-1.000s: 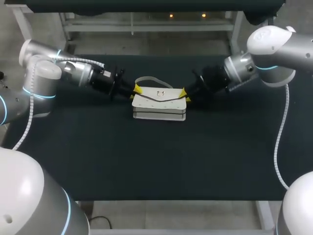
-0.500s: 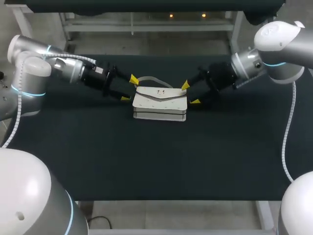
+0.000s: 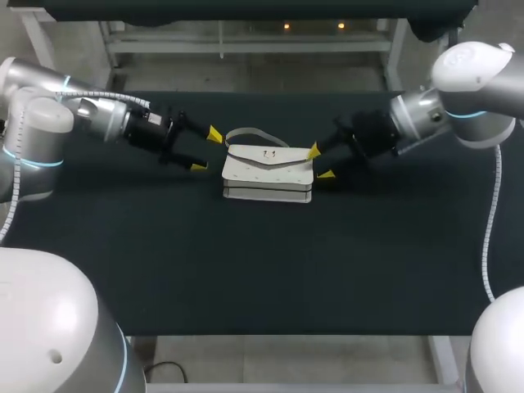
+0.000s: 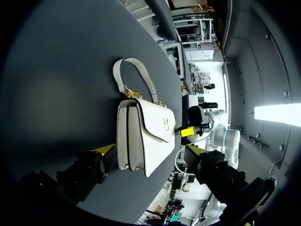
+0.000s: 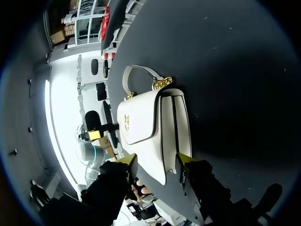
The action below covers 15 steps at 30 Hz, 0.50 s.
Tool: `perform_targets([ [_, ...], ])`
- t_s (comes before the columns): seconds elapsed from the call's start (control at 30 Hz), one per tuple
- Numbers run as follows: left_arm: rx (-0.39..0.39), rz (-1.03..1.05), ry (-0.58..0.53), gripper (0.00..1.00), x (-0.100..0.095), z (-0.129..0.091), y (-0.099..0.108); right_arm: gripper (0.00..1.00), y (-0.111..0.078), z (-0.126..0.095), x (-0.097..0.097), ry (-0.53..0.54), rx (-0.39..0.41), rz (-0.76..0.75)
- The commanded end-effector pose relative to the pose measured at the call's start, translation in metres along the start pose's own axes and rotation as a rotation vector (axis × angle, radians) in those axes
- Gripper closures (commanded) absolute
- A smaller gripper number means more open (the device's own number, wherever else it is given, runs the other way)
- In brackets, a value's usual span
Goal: Pick up the bag, open it, inspect its contents, close it, and place it on the opposite side
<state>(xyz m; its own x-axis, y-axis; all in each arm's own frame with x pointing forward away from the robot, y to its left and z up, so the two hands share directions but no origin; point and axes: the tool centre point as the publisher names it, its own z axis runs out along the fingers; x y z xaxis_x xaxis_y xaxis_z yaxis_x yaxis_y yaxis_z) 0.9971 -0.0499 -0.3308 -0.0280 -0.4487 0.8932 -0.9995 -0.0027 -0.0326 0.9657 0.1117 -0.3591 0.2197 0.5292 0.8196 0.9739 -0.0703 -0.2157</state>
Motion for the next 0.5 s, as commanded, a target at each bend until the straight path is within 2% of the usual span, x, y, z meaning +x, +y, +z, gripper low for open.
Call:
perform_targets([
  [0.03, 0.022, -0.003, -0.01, 0.0, 0.0023, -0.0065, 0.0062, 0.65, 0.0051, 0.006, -0.0005, 0.0, 0.013, -0.001],
  [0.17, 0.03, -0.009, -0.02, 0.0, 0.0007, -0.0101, 0.0066, 0.71, 0.0054, 0.0079, -0.0024, 0.0, 0.019, 0.004],
  [0.5, 0.034, -0.02, -0.023, 0.0, -0.0035, -0.0133, 0.0078, 0.76, 0.0031, 0.014, -0.0053, 0.008, 0.036, 0.011],
])
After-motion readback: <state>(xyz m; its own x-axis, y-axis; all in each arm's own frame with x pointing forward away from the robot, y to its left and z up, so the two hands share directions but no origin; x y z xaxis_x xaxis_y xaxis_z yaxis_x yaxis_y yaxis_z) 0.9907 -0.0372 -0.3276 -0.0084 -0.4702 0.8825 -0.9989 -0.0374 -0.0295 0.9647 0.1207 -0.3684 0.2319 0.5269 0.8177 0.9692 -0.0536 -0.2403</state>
